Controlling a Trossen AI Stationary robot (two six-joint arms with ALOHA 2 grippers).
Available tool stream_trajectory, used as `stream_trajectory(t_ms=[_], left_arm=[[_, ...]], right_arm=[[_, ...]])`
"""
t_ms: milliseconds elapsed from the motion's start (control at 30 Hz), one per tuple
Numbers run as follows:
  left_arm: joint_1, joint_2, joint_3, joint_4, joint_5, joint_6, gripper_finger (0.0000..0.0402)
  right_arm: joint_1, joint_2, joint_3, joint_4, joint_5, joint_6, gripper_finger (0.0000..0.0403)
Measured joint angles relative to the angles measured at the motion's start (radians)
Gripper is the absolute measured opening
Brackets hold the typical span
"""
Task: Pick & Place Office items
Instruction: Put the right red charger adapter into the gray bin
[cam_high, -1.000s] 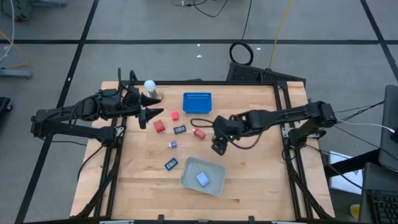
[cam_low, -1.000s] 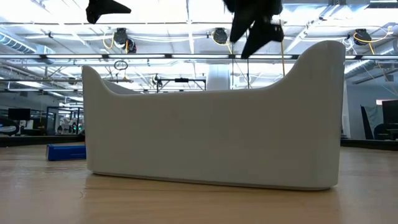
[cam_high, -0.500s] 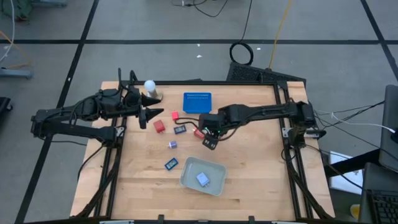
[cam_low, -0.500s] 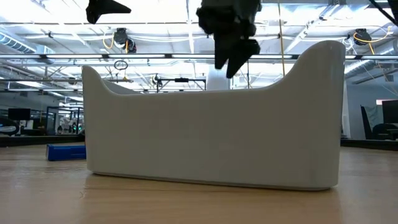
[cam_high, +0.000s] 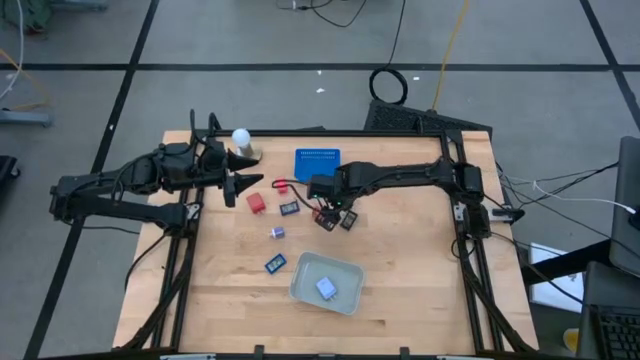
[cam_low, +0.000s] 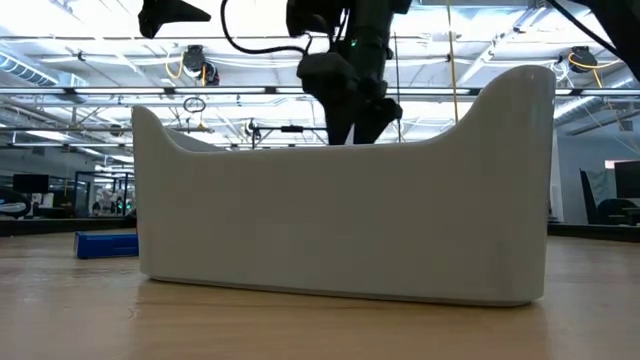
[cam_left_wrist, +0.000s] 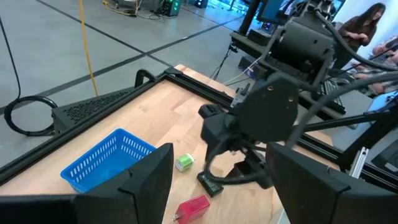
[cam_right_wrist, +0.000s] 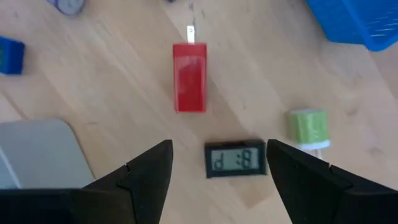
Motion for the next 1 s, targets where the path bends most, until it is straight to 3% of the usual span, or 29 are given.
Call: stream_trajectory(t_ms=[300,567,1000], left_arm=[[0.000,0.000,0.000,0.000,0.000,0.000,0.0255],[0.000,0.000,0.000,0.000,0.000,0.000,0.0255],[0.000,0.000,0.000,0.000,0.000,0.000,0.0255]], right_arm=[[-0.013,0.068,0.004,0.094,-0.048,0.042,0.0251],[-0.010,0.181,0.133,0.124,-0.070,0.028,0.0251],[-0.008,0.197,0.151,0.089,-0.061,-0.012,0.0251]])
